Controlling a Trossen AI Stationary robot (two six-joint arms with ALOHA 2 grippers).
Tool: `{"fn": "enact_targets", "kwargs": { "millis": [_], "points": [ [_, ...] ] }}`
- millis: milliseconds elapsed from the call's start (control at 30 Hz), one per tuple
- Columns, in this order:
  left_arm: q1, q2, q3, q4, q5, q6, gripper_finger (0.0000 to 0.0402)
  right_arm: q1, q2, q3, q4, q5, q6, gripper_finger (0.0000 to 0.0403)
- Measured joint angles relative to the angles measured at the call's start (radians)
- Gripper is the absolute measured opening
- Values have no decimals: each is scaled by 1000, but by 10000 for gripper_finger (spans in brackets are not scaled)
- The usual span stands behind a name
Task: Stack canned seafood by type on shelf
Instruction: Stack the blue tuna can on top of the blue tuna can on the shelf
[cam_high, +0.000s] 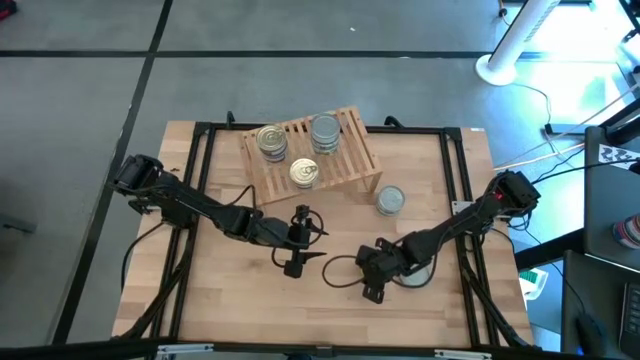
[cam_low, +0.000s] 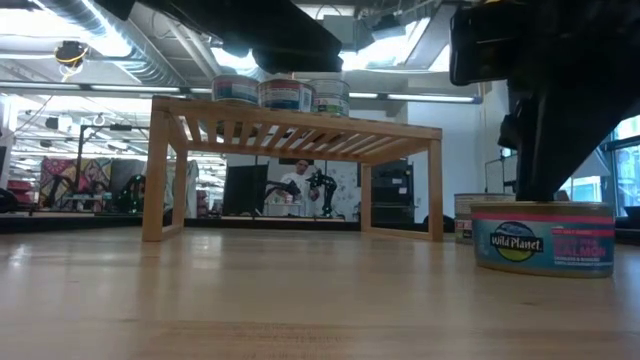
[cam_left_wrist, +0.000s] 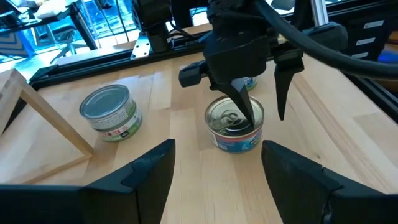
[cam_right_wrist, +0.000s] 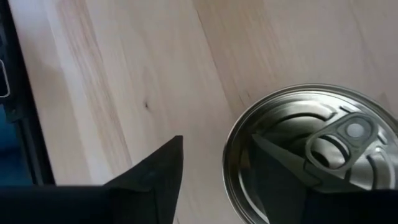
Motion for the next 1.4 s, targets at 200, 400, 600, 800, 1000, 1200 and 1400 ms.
{"fn": "enact_targets", "kwargs": {
  "millis": [200,400,600,800,1000,1200,1400],
  "points": [
    [0,0,0,0,0,1,237,1,0,0,-24,17,-17,167],
    [0,0,0,0,0,1,237,-2,-1,0,-42,-16,-18,156],
    [1,-1,0,0,0,1,237,-26,-7,0,-68,-57,-22,154],
    [4,-1,0,0,0,1,237,-41,-8,0,-92,-64,-57,154],
    [4,-1,-1,0,0,1,237,-58,-8,0,-100,-52,-93,154],
    [4,-1,-1,0,0,5,237,-83,-6,36,-198,-46,-115,154],
    [4,-1,-1,0,-1,5,237,-94,0,113,-387,64,-171,154]
  ]
}}
